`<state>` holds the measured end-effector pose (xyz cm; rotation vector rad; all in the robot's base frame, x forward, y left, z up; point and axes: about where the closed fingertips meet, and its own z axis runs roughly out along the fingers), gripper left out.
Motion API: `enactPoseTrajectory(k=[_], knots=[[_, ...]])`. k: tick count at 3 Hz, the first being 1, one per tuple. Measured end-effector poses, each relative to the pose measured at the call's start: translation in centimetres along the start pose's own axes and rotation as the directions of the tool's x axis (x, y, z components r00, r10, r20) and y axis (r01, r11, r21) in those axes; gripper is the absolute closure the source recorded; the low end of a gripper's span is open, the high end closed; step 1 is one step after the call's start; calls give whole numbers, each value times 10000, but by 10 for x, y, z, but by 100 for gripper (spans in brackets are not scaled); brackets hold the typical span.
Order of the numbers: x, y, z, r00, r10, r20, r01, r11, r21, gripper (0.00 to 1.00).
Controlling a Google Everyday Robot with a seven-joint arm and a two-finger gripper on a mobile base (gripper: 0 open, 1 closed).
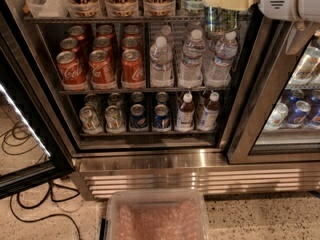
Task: Pick green can from top shelf of fridge
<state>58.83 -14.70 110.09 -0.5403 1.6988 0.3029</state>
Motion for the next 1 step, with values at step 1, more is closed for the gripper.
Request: enactPoseTrajectory(k=[1], knots=[[0,0,0,10000,0,0,0,10000,0,100]])
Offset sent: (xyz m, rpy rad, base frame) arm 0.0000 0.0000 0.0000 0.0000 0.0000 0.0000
